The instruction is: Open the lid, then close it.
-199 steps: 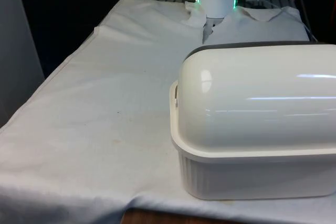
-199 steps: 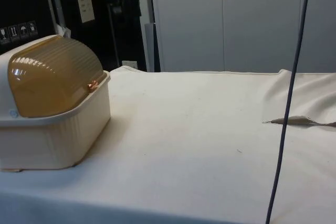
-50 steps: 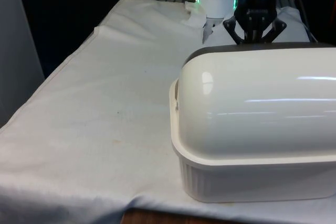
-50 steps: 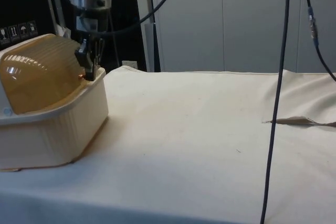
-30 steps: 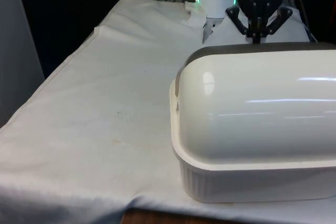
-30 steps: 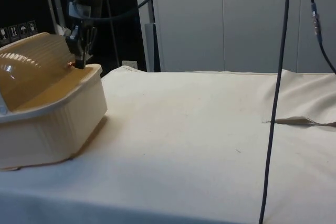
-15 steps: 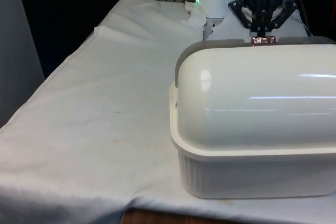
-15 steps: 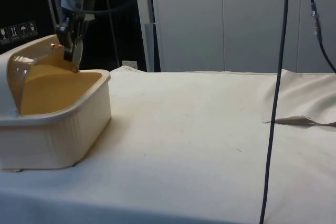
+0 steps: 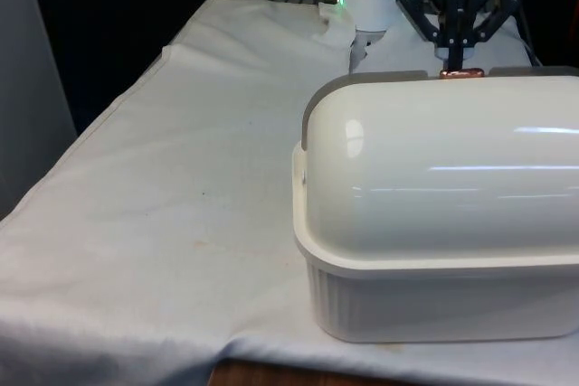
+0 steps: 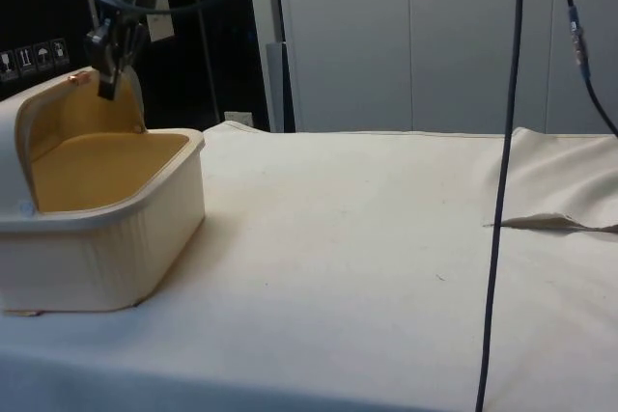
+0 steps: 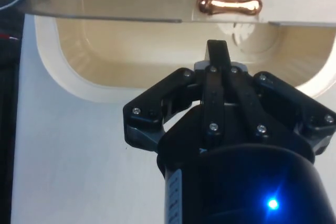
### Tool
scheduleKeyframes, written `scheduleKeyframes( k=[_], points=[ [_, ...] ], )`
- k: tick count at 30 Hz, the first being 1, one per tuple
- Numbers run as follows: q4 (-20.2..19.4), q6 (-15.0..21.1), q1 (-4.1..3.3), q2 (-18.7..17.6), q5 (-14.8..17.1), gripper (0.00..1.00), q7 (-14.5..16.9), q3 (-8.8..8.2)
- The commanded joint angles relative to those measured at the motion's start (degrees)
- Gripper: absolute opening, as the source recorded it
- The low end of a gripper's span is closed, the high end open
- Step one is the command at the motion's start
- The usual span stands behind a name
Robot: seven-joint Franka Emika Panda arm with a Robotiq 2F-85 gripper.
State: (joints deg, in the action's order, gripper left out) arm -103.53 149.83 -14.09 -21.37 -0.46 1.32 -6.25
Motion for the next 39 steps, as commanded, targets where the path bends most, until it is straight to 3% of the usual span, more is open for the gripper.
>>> scheduleKeyframes(
  k=[1, 8, 39],
  points=[
    [0.80, -0.06, 0.11, -0.40, 0.06, 0.00, 0.06, 0.00],
    [2.35, -0.29, 0.11, -0.63, 0.00, 0.00, 0.00, -0.11],
    [9.97, -17.48, 0.52, 1.72, 0.23, 0.00, 0.74, -0.34]
  ],
)
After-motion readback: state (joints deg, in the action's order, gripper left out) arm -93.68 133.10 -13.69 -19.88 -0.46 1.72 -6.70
